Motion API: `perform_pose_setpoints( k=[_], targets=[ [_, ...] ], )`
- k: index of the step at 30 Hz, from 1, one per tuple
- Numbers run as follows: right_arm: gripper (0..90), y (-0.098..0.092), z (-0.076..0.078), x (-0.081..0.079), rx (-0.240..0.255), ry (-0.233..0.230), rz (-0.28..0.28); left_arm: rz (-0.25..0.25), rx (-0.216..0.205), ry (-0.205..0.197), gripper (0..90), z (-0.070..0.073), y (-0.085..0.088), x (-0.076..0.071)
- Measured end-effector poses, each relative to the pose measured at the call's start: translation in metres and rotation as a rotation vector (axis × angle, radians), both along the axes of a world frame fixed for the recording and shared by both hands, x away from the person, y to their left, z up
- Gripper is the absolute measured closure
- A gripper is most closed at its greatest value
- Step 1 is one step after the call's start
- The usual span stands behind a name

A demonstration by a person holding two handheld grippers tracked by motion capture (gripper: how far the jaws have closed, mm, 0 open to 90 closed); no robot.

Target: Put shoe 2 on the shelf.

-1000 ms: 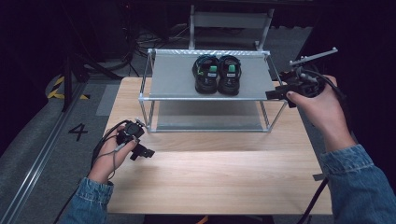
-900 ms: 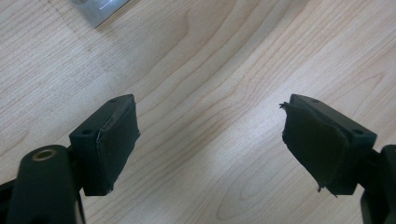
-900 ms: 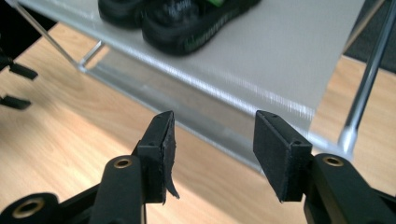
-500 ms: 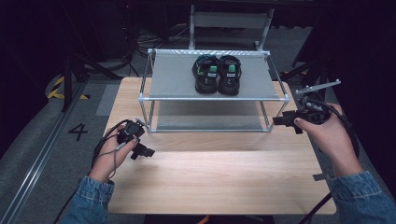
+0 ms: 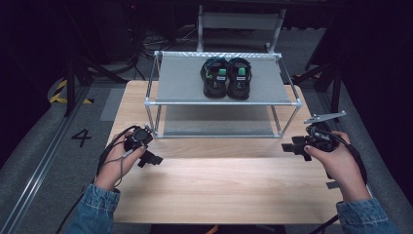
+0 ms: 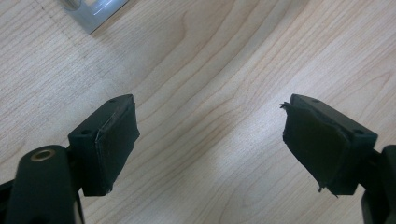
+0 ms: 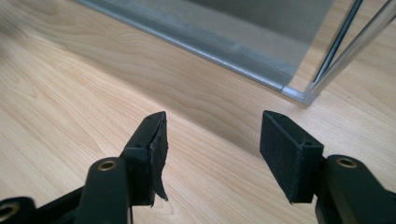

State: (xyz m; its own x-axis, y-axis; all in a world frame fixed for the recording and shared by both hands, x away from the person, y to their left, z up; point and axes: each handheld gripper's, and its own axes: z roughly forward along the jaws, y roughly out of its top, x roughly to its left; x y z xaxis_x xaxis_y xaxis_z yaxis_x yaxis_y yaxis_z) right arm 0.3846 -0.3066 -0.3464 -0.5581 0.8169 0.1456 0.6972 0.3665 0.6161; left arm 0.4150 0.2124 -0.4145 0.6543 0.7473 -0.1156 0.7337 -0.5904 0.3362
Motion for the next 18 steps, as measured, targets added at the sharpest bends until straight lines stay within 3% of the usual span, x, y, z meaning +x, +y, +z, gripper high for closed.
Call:
perform_pose_setpoints(
  k=[6,11,14,18],
  targets=[
    [41.5,-0.001,-0.025,-0.005,0.01,-0.022,-0.005,-0.016,-0.005,-0.008,18.2,0.0,-0.003,0.0],
    [41.6,0.005,-0.048,-0.007,0.069,-0.035,0.005,-0.001,-0.031,-0.049,18.2,0.004,-0.001,-0.001],
    [41.6,0.009,-0.058,-0.007,0.066,-0.053,0.022,0.009,-0.031,-0.056,18.1,0.004,0.0,-0.002],
    [41.5,0.012,-0.062,-0.007,0.056,-0.04,0.043,0.012,-0.043,-0.057,18.1,0.004,0.0,-0.003]
  ],
)
